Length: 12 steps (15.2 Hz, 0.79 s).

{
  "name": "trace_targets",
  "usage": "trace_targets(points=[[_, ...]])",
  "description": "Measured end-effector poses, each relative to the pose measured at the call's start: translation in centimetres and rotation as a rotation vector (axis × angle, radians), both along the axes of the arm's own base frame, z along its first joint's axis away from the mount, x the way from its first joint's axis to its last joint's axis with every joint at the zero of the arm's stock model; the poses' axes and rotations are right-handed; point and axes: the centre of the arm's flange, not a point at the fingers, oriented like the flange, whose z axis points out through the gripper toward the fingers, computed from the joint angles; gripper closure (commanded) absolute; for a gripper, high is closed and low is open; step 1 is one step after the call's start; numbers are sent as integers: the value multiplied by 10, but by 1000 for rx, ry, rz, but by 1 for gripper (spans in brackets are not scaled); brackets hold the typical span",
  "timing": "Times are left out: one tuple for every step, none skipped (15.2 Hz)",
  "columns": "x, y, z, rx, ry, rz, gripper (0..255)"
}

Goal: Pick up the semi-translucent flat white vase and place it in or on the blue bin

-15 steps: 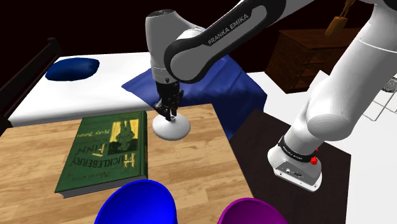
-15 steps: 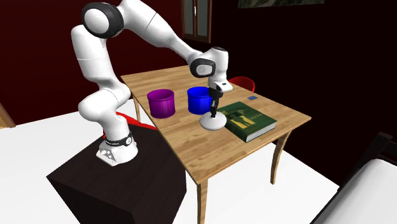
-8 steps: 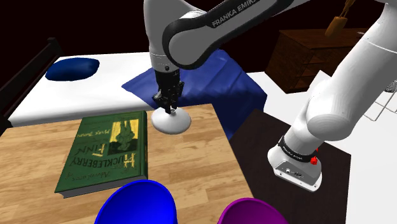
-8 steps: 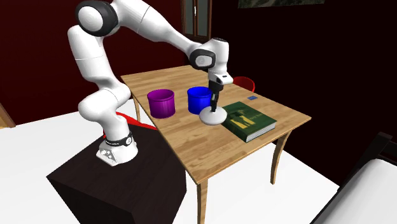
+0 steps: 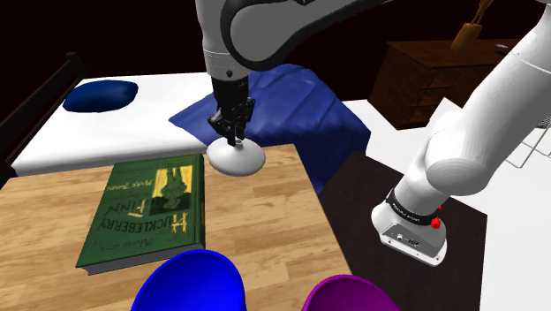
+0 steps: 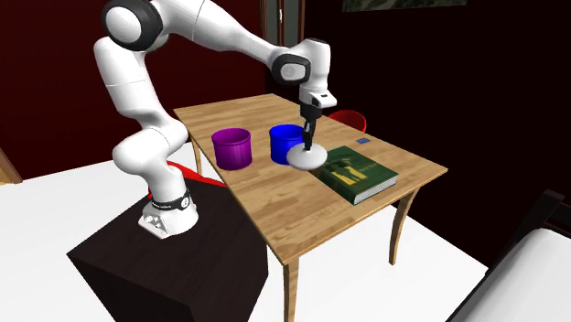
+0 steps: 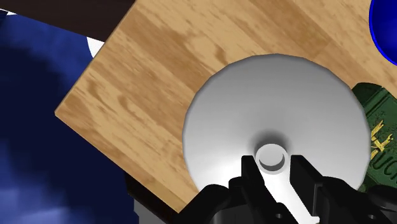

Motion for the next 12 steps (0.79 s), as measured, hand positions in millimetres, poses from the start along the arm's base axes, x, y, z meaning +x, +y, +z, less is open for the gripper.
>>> trace_targets(points=[[-1, 0, 6, 0, 0, 0, 255], [-1, 0, 11, 0, 0, 0, 255], [-1, 0, 15, 0, 0, 0, 255], [-2, 0, 20, 0, 0, 0, 255], [-1, 0, 26, 0, 0, 0, 255], [-1, 0, 32, 0, 0, 0, 255], [-1, 1, 37, 0, 0, 0, 255], [0, 1, 41, 0, 0, 0, 255], [0, 1, 47, 0, 0, 0, 255], [0, 0, 52, 0, 0, 0, 255], [0, 0, 57, 0, 0, 0, 255], [-4, 5, 61, 0, 0, 0, 255]])
